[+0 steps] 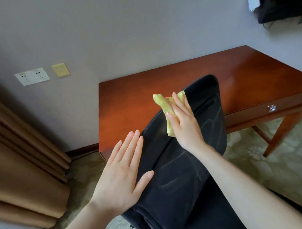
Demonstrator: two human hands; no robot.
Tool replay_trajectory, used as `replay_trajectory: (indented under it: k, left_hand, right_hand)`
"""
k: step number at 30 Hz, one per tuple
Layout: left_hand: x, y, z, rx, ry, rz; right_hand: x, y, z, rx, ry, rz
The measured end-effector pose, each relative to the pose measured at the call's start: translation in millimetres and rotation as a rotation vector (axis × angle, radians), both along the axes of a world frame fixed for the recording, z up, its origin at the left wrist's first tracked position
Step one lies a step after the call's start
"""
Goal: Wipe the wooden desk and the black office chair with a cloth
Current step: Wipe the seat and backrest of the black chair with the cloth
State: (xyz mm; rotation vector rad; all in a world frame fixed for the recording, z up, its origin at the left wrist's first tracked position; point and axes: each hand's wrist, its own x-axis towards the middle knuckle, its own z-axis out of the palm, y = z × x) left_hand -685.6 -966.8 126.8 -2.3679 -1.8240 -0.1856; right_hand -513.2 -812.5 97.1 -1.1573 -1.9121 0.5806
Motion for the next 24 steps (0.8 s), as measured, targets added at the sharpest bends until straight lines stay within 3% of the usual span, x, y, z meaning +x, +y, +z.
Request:
replay_trajectory:
  k: [7,19,24]
  left_hand:
    - [-3,5,-4,0.066,-0.004,-0.058]
    - [-7,14,-6,0.089,-0.067,-0.088]
    - [-9,17,-5,0.061,-0.164,-0.105]
  right_hand:
    - [36,81,21,-0.176,0.061,-0.180]
    - [78,151,22,-0.695,0.649,-0.613]
    - [70,143,10,-0.588,0.514,-0.670]
